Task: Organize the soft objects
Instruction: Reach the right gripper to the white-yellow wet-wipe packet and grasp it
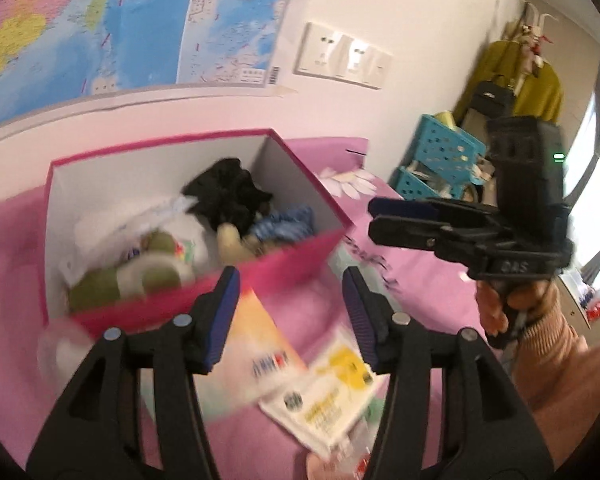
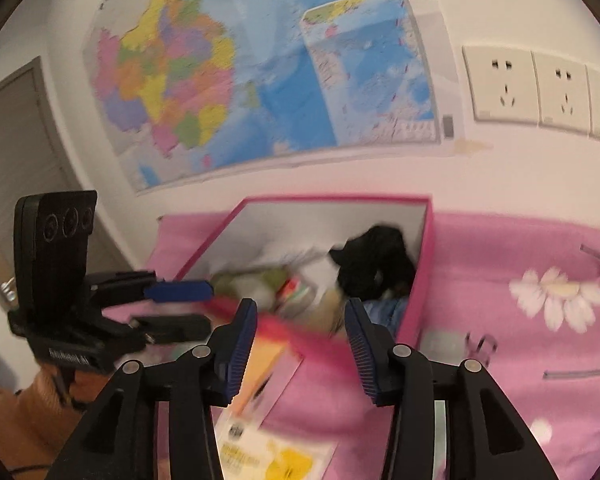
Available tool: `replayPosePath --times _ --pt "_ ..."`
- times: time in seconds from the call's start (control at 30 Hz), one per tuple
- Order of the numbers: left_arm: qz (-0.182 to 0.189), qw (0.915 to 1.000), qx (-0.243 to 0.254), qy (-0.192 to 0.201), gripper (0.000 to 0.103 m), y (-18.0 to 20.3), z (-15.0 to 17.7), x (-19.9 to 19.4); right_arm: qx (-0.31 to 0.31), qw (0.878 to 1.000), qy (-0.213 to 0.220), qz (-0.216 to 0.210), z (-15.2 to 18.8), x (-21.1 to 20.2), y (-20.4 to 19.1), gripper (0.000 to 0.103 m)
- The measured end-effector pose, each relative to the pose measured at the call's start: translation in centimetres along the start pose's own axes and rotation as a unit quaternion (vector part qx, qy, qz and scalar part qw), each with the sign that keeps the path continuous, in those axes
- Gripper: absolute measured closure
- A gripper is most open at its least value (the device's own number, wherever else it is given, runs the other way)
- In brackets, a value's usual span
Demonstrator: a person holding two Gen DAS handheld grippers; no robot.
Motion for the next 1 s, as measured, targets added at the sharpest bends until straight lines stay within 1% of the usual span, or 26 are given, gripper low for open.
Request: replayPosePath --times 0.07,0.17,0.27,0.37,0.43,0.5,0.6,0.73,0.8,1.0 --pt "0.008 1.0000 0.001 -0.005 0.045 0.7 1.9 -0.3 0.000 1.000 -0.020 -0.015 1.8 0.4 -0.4 0.055" --pt "0.012 0.9997 -0.008 -0.021 0.045 0.7 4.5 -0.1 0.013 0.998 -0.055 -0.019 4.8 1.5 -0.2 0.054" --pt "0.020 0.9981 -0.030 -0.050 0.045 0.5 7.3 1.3 0.033 0.995 -0.091 -0.020 7.9 3.1 0.3 0.054" --pt "0.031 0.9951 -0.052 -0.079 0.045 0.5 9.5 2.9 0.049 0.992 -0.118 -0.006 10.2 4.5 0.9 0.054" --pt "0.039 0.9930 -0.064 -0.091 0.045 0.4 10.5 3.8 0.062 0.990 -0.126 -0.010 11.3 5.1 1.2 0.054" --pt "0.044 0.9906 -0.075 -0.106 0.045 0.6 11.5 4.7 0.067 0.989 -0.131 -0.005 11.9 5.5 1.3 0.054" --pt "0.051 0.9882 -0.084 -0.117 0.045 0.8 12.2 5.6 0.076 0.988 -0.131 -0.004 12.4 5.8 1.6 0.053" --pt "0.069 0.9852 -0.090 -0.129 0.045 1.3 12.3 6.6 0.077 0.989 -0.127 -0.006 12.6 6.0 1.5 0.053" --pt "0.067 0.9847 -0.089 -0.134 0.045 1.6 12.1 7.2 0.077 0.989 -0.126 -0.007 12.6 6.1 1.5 0.053" --pt "0.080 0.9833 -0.090 -0.136 0.045 2.2 11.3 8.2 0.074 0.990 -0.121 -0.017 12.7 6.5 0.9 0.052"
Point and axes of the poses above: each gripper's, at about its wrist camera, not at the fingertips, and x roughly the way its jaws point, y to its right, z to its underside, the point moved 6 cm from there along x, roughly the way its jaws point, and after that the axes turned 15 degrees about -y, right-handed, at the moved point
